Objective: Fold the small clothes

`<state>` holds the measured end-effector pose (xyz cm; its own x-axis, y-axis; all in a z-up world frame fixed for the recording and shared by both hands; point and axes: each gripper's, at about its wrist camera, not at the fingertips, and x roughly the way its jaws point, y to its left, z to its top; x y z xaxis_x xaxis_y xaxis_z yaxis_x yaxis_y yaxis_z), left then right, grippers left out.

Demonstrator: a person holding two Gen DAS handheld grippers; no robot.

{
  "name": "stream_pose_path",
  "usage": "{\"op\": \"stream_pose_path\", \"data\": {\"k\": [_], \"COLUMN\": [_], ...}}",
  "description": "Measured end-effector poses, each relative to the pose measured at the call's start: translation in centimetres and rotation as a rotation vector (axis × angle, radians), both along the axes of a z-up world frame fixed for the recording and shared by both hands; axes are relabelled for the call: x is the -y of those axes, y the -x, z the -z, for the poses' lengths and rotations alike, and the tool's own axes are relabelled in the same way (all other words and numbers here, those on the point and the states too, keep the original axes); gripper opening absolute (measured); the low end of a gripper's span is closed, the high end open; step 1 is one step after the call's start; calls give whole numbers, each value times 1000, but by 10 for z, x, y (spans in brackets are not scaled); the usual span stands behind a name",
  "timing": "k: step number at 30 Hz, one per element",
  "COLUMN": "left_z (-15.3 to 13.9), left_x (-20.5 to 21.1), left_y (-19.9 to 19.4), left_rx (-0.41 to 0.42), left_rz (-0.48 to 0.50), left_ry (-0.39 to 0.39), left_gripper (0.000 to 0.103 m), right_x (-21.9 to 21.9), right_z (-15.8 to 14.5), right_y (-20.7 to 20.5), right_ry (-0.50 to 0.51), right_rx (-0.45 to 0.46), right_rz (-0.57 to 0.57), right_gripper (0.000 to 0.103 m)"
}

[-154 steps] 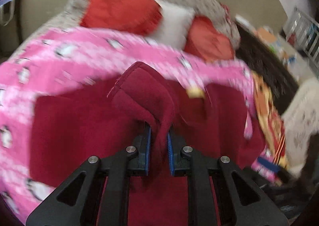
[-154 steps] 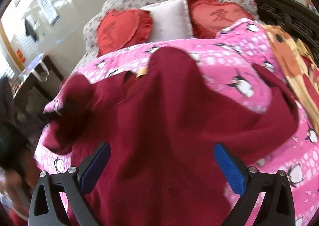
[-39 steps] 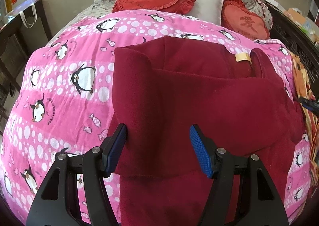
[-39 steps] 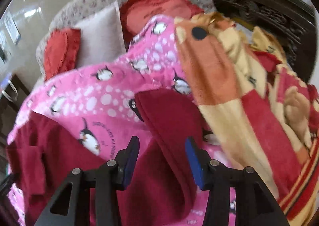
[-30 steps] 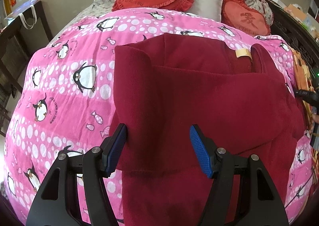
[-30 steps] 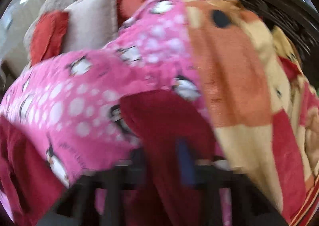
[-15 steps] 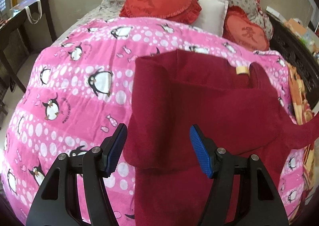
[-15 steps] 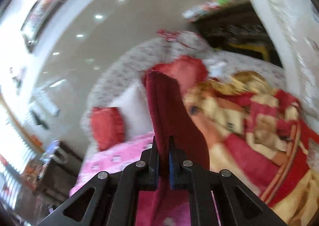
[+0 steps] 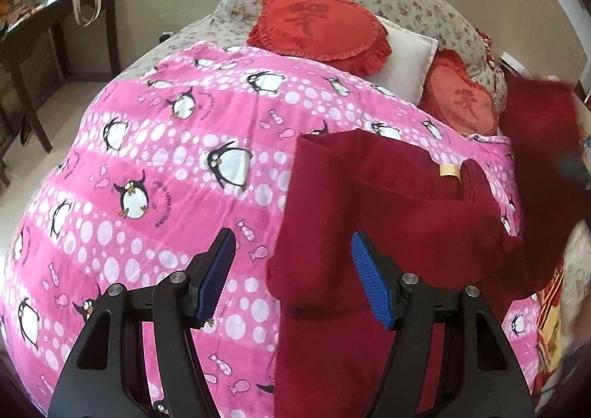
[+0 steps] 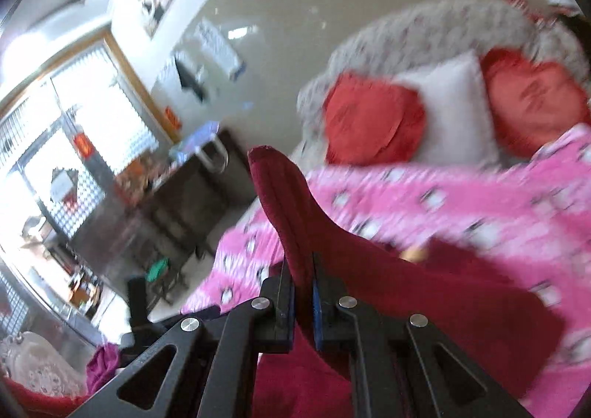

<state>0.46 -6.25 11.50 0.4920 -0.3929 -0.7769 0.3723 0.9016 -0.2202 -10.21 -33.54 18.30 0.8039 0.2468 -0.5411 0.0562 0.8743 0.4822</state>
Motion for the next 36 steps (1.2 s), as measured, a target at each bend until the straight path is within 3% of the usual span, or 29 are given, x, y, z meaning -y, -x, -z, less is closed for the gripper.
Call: {"op": "stream_pose_path", "data": {"k": [3,6,7,9,12,14,19,24,29,31,36], "left_z": [5,9,11,14,22,28,50,57,57,55,31], "left_x": [-1,5,7,11,24,35,65,85,85,82,61], "left_y": [-2,-2,-2,-2,-2,-1,4,7,4,3,-1], "left_rx": [-18,-19,-16,-11,-32,-53,-84,-10,9,12,49], "left_rz": [-9,13,23,45,76,97,150,143,101,105,99], "left_ry": [5,-17,-21,-20,-10,-7,-68,-158,-206,-193,-122], "left_gripper": [65,65,65,65,65,65,65,64,20,15,14], "right_x": [-35,-58,-59,-51,-21,6,67,106,110,114,125], "right_z": [60,131,137,129,98,81,69,88,95,91,94], "right_y": [-33,-59,-58,-39,-2,26,87,128,133,137,117], "right_ry": [-42,-83,-78,-40,-65,-83,-78,-168,-208,-213,-162], "right_rx": [-82,-405,-430,-400,-311,-259,-253,-316,-295,-281,-285], "right_rz": [-40,-116,-129,-131,-69,-1,211,361,383,385,419], "right_gripper": [10,18,18,29,47,53,54,55,55,55,55]}}
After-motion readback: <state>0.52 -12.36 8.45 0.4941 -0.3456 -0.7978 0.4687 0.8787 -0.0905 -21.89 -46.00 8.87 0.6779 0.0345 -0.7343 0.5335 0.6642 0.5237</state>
